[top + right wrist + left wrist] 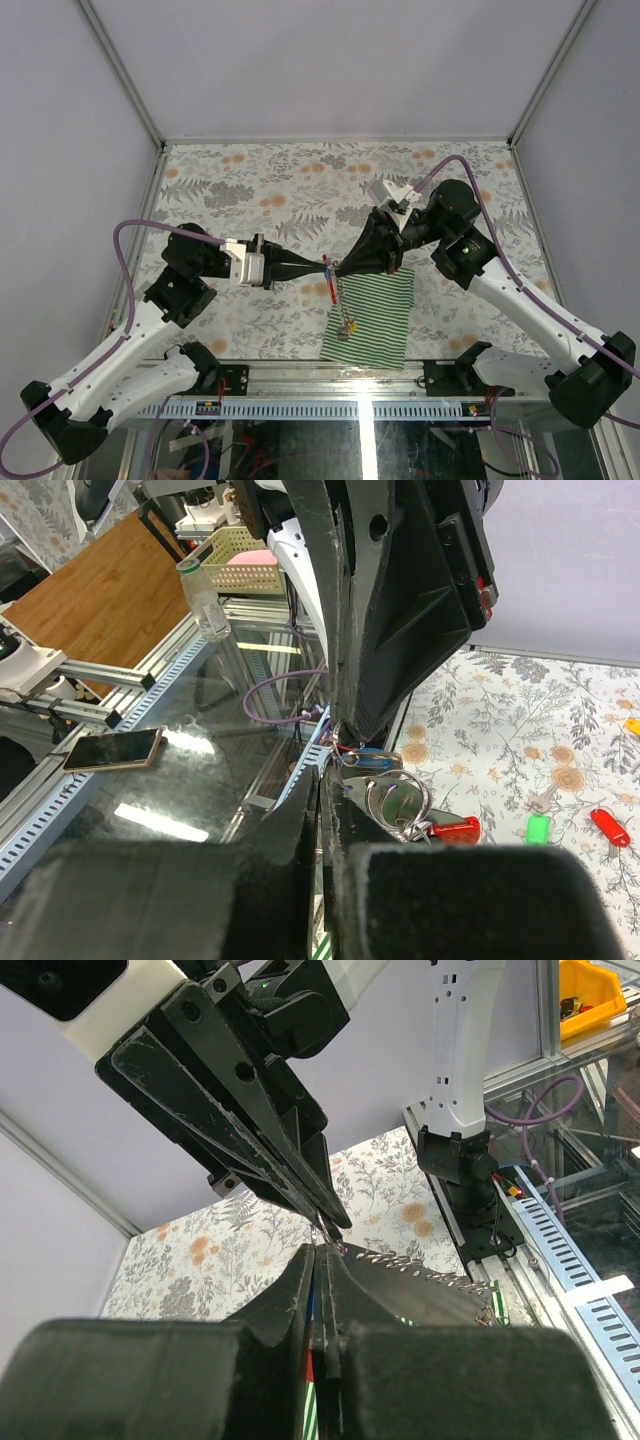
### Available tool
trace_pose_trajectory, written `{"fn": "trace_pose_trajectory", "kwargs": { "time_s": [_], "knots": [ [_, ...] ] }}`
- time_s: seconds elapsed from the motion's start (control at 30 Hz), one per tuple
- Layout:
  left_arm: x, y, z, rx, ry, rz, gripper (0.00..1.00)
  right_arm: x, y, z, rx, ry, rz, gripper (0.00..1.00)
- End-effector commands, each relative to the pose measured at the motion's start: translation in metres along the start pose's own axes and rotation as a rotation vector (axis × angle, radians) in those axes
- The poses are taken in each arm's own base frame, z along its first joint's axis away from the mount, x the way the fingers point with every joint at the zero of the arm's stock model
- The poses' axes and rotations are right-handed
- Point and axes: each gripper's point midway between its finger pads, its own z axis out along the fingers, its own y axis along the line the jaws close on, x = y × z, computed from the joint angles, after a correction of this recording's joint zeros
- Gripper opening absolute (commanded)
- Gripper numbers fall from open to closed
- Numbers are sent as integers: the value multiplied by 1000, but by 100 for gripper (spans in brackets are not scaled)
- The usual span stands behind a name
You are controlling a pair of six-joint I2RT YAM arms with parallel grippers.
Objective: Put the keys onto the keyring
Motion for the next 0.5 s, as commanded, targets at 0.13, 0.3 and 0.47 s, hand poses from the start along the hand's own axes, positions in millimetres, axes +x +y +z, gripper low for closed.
{"fn": "trace_pose_trajectory", "kwargs": {
  "time_s": [0.13,0.3,0.47],
  "knots": [
    [-22,0,0,26,-43,58,0,-25,4,5,-20,-29,-101,0],
    [-18,-3,-1,48,-19,44,0,-27,5,5,-18,-34,-113,0],
    [-19,-6,-1,68,-13,41,0,-29,6,4,-12,-37,-118,0]
  ]
}}
